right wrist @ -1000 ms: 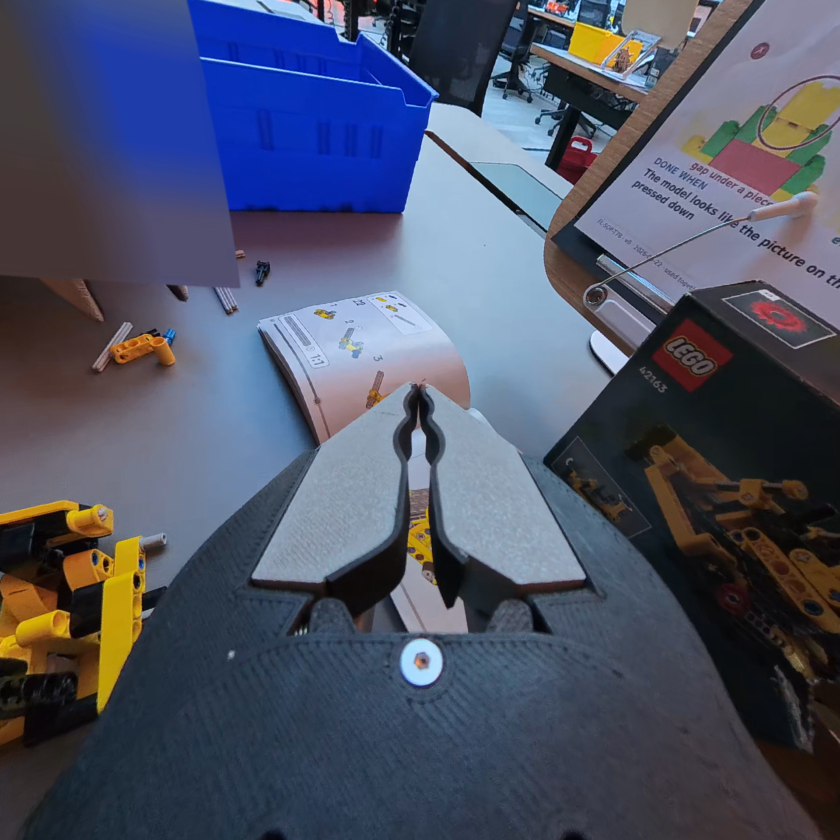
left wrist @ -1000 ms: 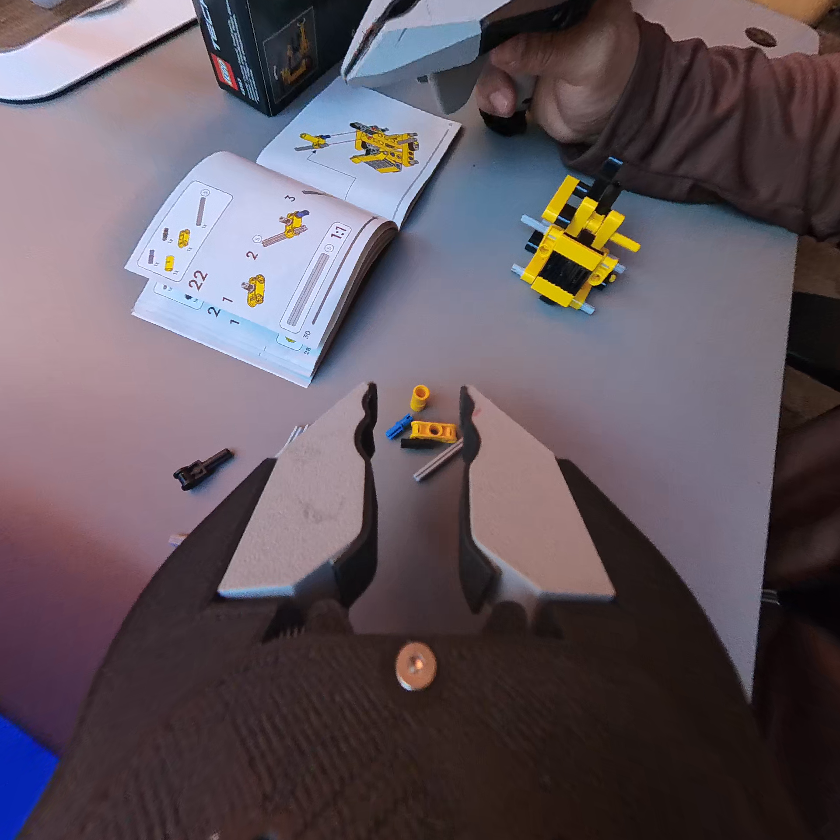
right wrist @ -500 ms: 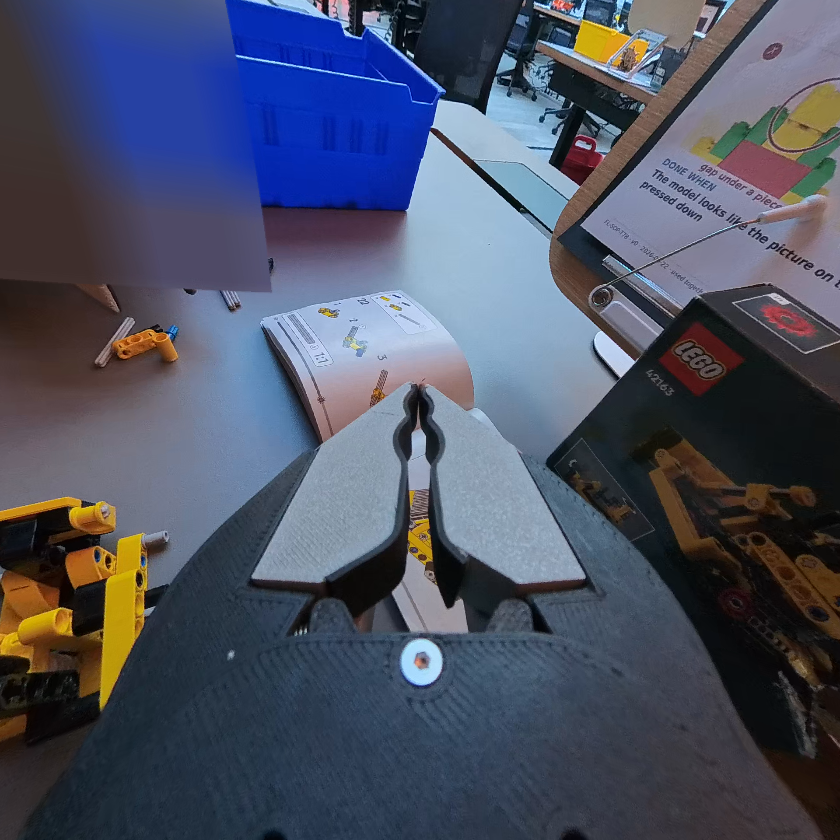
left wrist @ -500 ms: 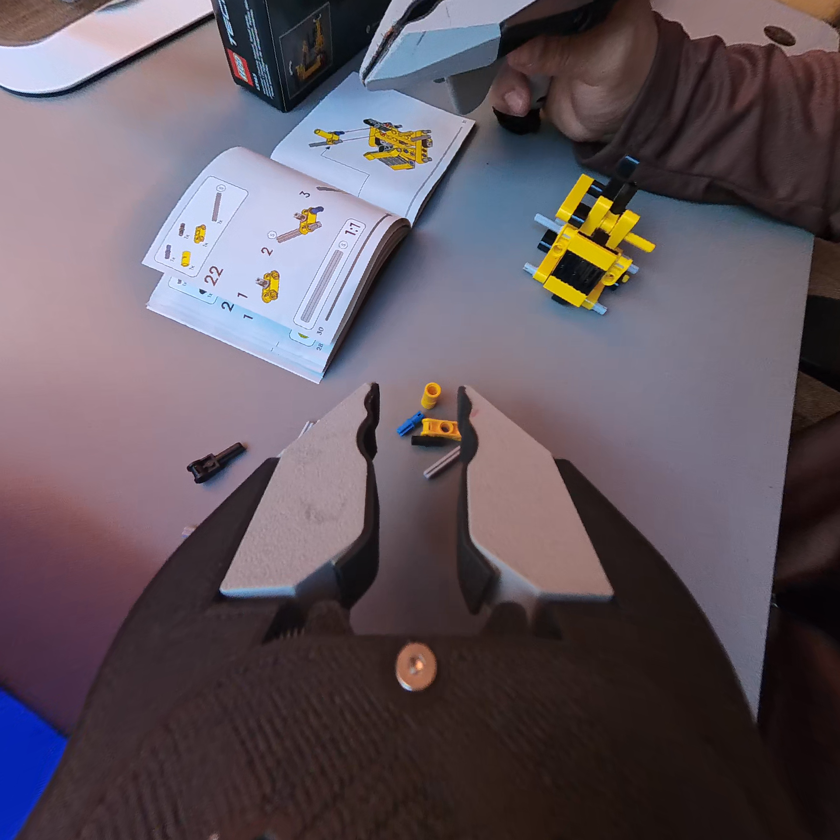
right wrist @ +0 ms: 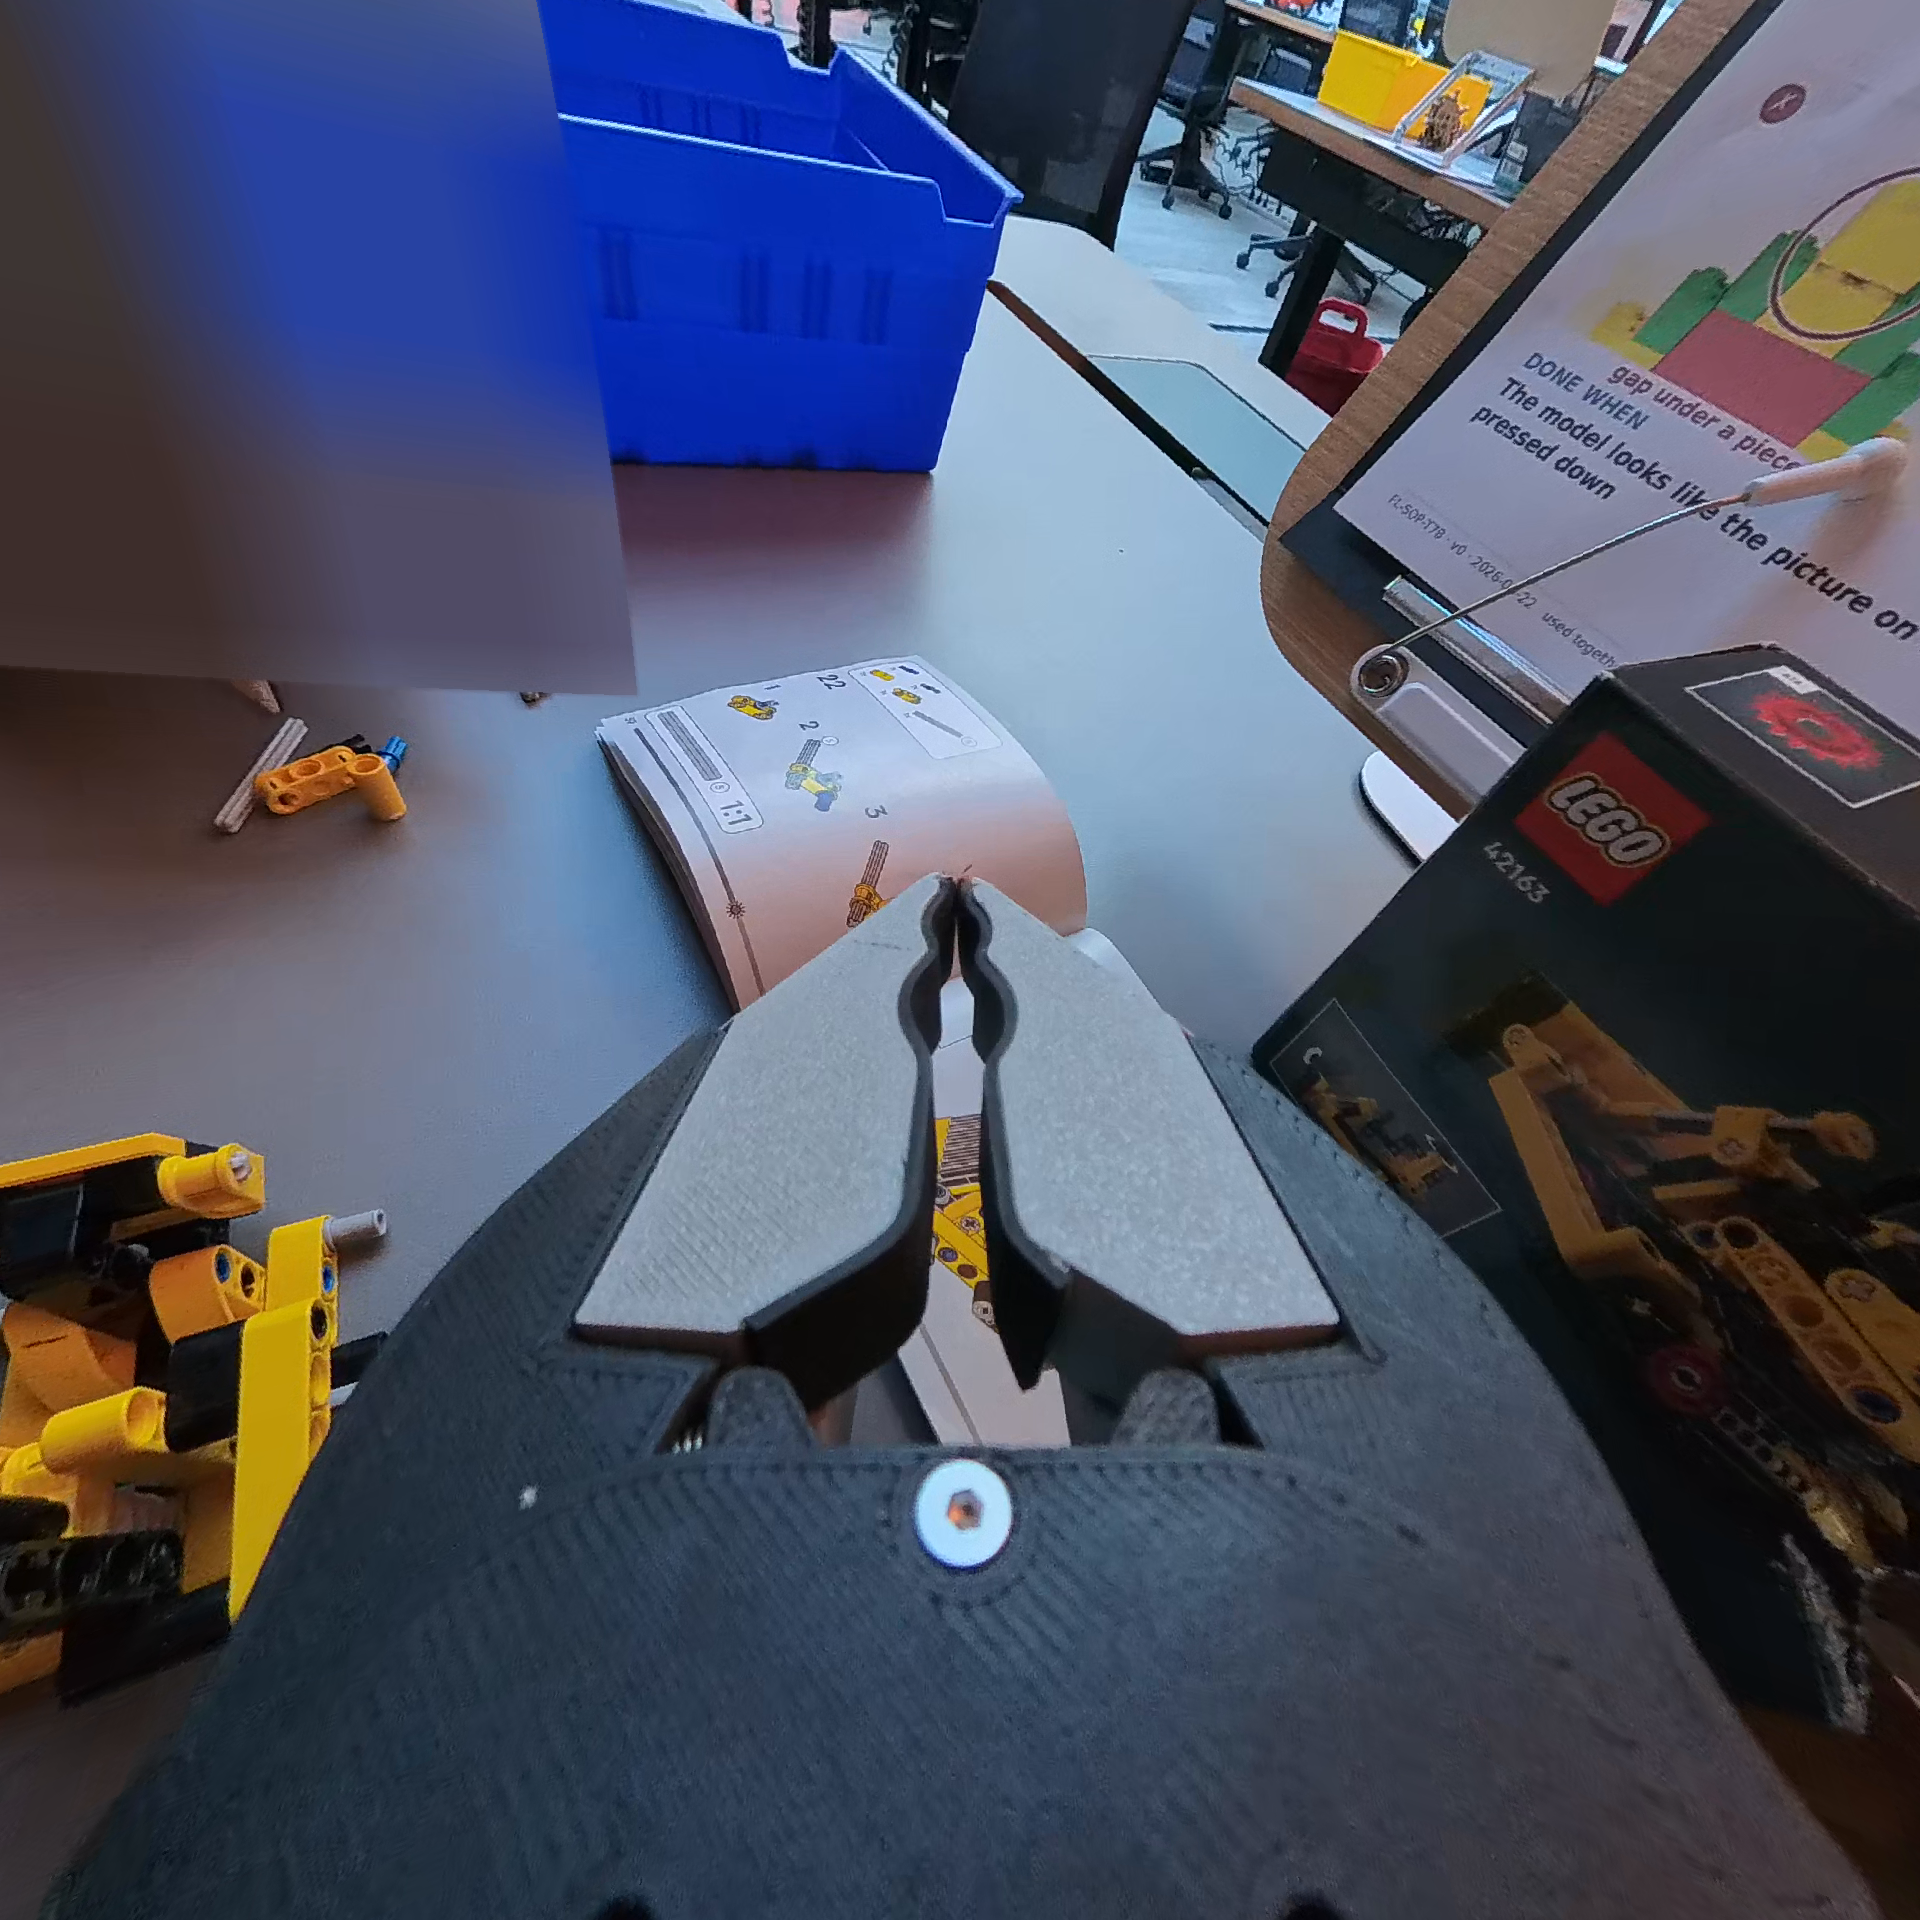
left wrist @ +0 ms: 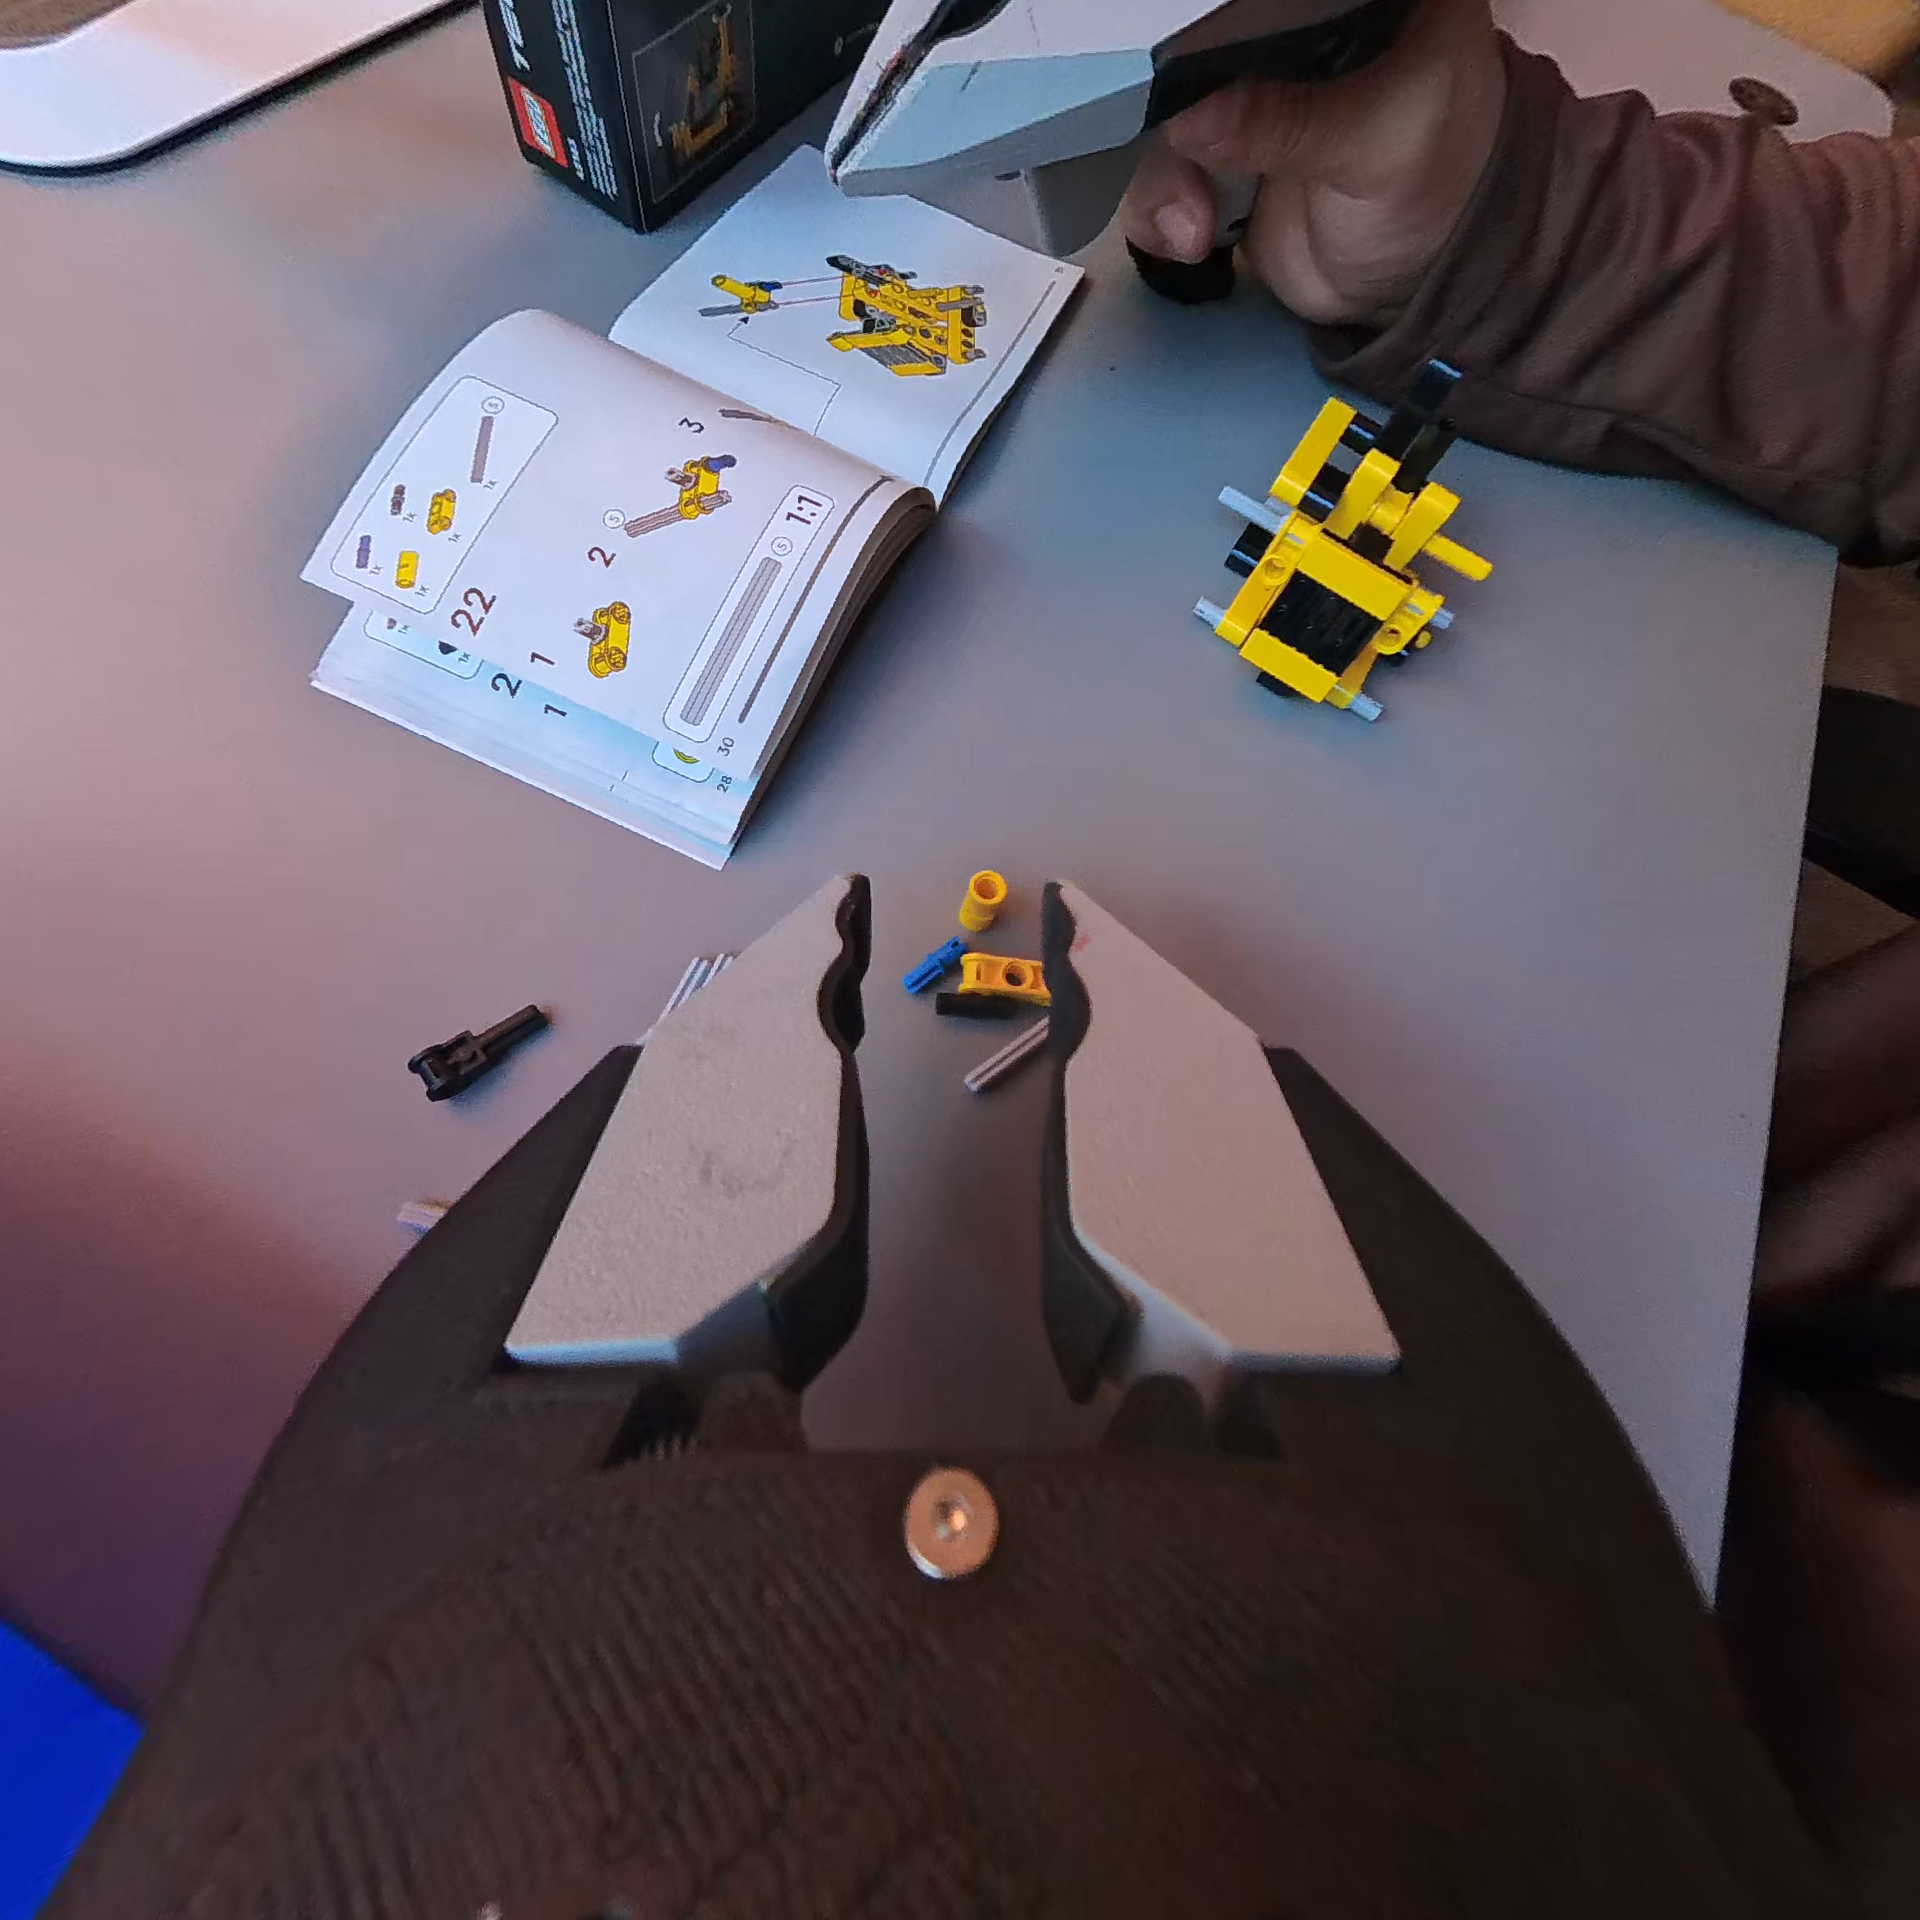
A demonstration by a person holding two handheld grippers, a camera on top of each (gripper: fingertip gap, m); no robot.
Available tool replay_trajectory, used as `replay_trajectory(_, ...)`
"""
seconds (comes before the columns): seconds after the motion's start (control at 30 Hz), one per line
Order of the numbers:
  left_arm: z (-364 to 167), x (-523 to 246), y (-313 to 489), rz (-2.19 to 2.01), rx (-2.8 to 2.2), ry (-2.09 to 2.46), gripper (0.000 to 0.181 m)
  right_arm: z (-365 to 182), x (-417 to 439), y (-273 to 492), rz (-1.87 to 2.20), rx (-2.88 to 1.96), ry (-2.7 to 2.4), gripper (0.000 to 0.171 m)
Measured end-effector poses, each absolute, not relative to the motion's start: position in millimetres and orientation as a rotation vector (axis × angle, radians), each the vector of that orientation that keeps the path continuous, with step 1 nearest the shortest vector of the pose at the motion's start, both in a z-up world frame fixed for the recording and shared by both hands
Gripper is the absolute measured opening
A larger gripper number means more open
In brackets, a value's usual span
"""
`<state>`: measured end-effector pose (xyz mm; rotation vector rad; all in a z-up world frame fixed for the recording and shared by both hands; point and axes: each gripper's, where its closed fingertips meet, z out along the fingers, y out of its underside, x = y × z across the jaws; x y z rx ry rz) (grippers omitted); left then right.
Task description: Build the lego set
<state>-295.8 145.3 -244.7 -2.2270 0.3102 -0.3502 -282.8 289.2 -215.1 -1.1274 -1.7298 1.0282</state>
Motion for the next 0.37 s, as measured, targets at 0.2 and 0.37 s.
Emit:
replay_trajectory(0.2, -244.9, -297.0, 144.9, -0.349, -2.233, 0.305, 0.030, -215.5, -283.1, 289.3, 1.023, -1.129, -1.731, 0.000)
replay_trajectory(0.37, -247.7, -300.4, 143.6, -0.354, -2.256, 0.277, 0.029, -216.0, -283.0, 289.5, 1.019, -1.130, -1.733, 0.000)
